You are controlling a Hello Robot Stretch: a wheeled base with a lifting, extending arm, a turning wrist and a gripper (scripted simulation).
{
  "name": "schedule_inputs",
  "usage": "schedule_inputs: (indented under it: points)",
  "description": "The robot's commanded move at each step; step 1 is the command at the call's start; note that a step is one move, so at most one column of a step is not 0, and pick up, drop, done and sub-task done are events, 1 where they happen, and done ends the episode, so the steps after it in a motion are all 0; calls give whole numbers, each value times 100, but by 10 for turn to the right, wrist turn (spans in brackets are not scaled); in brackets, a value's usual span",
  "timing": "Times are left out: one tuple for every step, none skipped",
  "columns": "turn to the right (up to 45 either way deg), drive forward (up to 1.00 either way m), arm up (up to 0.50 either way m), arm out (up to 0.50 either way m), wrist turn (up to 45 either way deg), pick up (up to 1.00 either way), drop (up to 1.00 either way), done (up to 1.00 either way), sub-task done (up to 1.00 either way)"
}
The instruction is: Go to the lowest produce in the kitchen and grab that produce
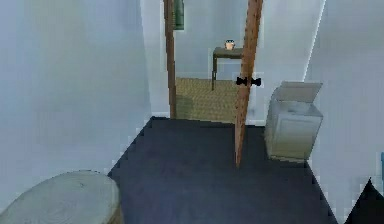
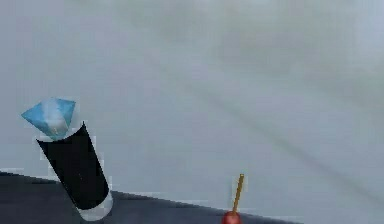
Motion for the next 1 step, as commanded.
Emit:
schedule_inputs:
  points:
    - [0,100,0,0,0,0,0,0,0]
